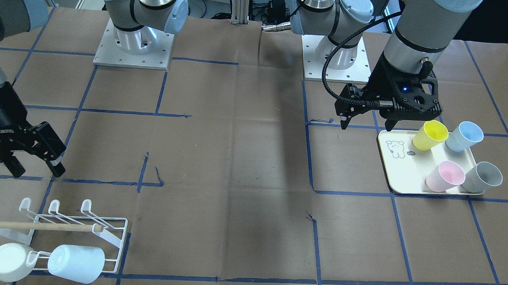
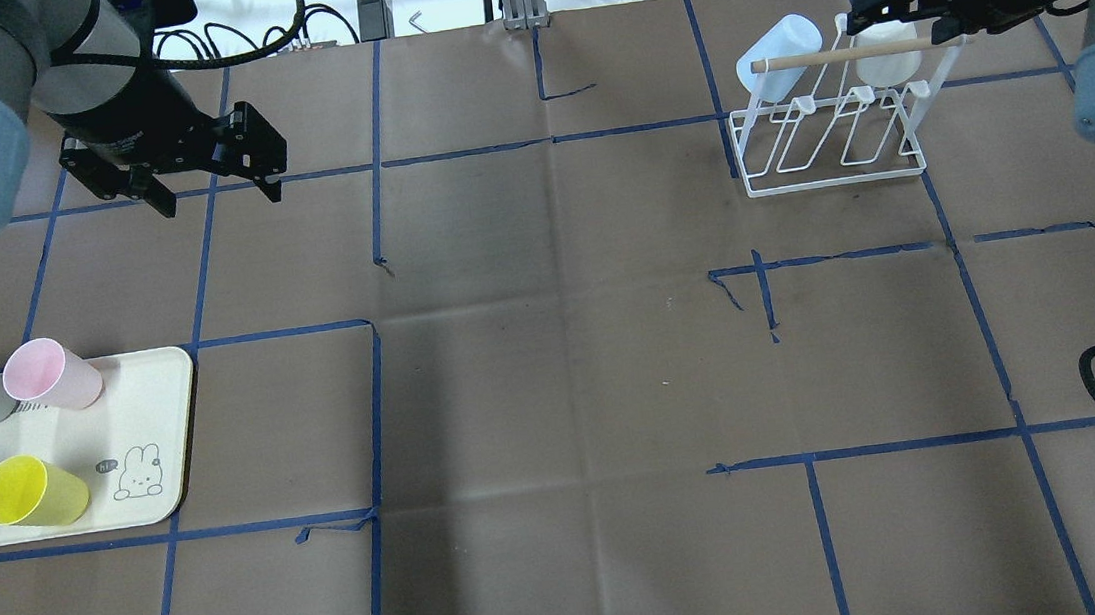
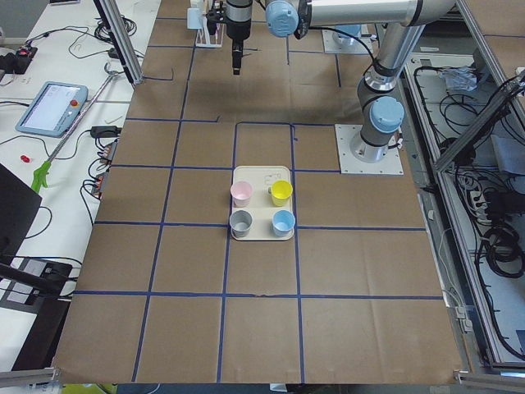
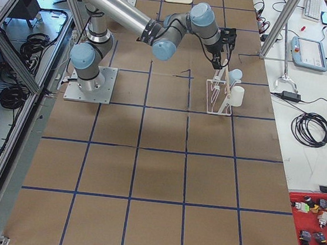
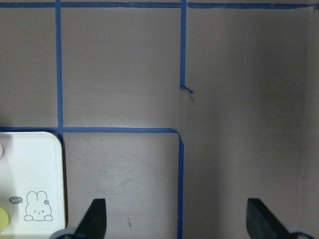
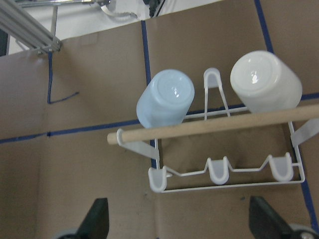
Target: Transfer IKEA cup to right arm and place on rack
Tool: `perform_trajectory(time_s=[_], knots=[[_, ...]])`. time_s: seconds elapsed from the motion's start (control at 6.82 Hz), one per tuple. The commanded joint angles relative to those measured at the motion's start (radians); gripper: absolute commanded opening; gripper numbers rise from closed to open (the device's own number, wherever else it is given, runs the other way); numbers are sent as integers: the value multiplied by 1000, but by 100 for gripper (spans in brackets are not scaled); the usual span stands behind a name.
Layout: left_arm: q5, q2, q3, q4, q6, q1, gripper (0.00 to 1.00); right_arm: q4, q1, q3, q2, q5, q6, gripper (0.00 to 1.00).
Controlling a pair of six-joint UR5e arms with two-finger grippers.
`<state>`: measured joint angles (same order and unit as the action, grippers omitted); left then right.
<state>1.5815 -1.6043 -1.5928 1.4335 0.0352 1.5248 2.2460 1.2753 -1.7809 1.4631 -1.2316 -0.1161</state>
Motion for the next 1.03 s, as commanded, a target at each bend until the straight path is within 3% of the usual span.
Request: perform_trajectory(time_s=[0.0,0.59,0.88], knots=[[0,1,1,1,0,0,100,-196,59,18,37,-64,9,100],[0,1,1,1,2,0,100,-498,180,23,170,-233,125,100],[0,1,1,1,2,0,100,-528,269,35,200,-285,176,100]])
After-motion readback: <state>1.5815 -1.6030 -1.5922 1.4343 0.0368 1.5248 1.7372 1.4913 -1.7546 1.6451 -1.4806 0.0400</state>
